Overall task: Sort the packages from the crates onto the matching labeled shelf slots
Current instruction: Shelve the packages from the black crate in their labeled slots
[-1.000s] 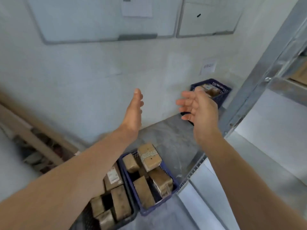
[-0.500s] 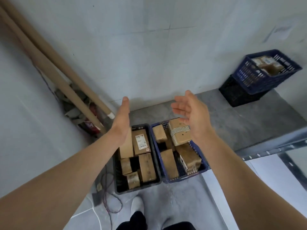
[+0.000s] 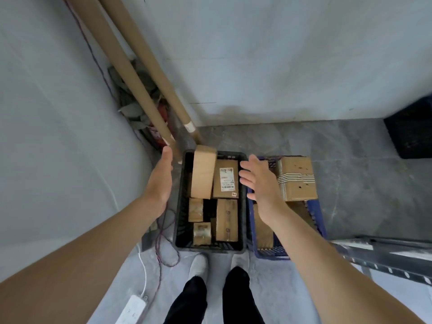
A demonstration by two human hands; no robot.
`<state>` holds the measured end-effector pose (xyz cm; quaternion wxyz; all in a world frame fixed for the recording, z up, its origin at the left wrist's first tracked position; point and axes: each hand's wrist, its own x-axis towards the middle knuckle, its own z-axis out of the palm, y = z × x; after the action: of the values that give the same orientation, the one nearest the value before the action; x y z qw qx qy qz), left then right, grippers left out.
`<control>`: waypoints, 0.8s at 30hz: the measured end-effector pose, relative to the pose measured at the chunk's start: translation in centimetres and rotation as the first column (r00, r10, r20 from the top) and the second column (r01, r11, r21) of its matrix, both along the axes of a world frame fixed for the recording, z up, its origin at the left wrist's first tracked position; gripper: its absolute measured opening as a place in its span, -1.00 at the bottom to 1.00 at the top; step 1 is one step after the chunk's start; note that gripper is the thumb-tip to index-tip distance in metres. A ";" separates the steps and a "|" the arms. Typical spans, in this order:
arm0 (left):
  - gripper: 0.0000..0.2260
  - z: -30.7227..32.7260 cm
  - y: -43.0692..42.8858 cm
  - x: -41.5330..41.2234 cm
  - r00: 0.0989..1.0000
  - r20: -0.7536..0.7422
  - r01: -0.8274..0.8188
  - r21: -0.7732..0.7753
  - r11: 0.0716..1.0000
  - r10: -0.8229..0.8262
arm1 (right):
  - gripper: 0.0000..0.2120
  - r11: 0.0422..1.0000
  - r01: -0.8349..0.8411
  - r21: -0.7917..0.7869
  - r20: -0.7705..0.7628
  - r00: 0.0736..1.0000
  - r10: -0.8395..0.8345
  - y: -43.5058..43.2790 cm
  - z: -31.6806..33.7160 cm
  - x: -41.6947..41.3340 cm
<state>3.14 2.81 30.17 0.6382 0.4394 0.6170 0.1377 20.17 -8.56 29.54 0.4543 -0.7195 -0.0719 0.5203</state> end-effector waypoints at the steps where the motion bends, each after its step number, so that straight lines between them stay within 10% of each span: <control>1: -0.38 -1.5 0.3 0.0 1.000 -0.013 -0.001 -0.002 1.000 0.001 | -0.49 1.000 -0.017 -0.022 -0.018 1.000 0.016 0.4 -2.1 0.1; 24: -0.31 -33.2 12.5 9.3 0.989 -0.097 0.103 -0.103 0.989 -0.113 | -0.28 0.990 -0.099 -0.099 -0.164 0.983 0.082 14.5 -35.1 5.4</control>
<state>12.40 15.35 -3.01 0.6332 0.4469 0.6300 0.0497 25.58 5.94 -5.55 0.3957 -0.6948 -0.0400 0.5992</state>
